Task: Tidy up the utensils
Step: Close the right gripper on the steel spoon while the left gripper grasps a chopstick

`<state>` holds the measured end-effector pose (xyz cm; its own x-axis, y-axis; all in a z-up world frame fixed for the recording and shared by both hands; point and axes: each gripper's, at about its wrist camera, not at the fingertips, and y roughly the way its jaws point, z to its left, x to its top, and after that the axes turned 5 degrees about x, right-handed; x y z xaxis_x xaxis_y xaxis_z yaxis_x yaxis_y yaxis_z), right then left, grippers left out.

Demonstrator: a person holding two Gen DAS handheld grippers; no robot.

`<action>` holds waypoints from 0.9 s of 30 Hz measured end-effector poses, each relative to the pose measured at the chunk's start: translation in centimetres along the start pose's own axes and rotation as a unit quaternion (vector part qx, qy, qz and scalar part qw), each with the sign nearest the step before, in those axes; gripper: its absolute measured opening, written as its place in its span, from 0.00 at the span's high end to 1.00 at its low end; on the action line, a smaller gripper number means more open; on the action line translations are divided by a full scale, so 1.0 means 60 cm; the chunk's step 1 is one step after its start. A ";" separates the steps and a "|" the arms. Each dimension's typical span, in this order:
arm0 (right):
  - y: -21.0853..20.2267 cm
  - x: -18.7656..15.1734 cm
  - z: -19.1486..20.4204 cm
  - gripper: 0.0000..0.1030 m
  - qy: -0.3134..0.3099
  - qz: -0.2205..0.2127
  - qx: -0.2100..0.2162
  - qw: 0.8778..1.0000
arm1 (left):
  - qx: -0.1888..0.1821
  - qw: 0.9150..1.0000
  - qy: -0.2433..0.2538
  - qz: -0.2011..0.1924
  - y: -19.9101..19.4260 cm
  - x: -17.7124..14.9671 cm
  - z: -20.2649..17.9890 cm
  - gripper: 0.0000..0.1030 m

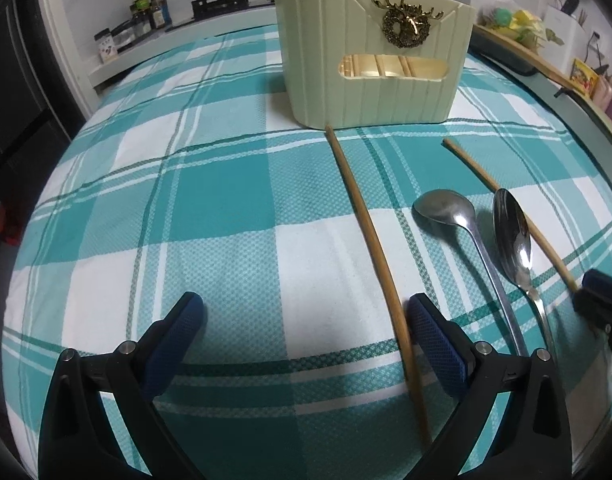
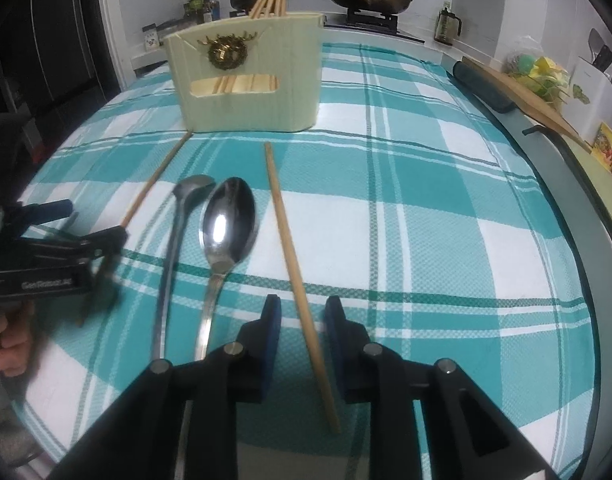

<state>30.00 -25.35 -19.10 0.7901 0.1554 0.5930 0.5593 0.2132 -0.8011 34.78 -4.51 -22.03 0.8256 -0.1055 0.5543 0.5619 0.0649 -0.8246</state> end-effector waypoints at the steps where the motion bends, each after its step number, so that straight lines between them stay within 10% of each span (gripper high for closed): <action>1: -0.005 -0.001 0.007 0.77 0.002 -0.004 0.018 1.000 | -0.012 1.000 -0.003 0.000 0.000 0.001 0.000 0.18; 10: 0.040 0.007 0.051 0.64 -0.009 0.005 0.065 0.998 | -0.042 0.999 0.019 -0.022 -0.023 -0.018 -0.037 0.91; 23: 0.051 0.017 0.059 0.64 -0.022 -0.006 0.047 0.999 | -0.075 0.997 -0.009 -0.002 -0.069 -0.085 0.002 0.93; 27: 0.053 0.019 0.060 0.60 -0.023 -0.005 0.047 0.999 | -0.079 0.997 -0.007 0.007 -0.056 -0.060 0.009 0.65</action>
<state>31.76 -21.00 -20.64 0.7704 0.1967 0.6065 0.5398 0.3050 -0.7846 29.91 -3.82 -21.18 0.8350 -0.0920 0.5426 0.5355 -0.0913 -0.8396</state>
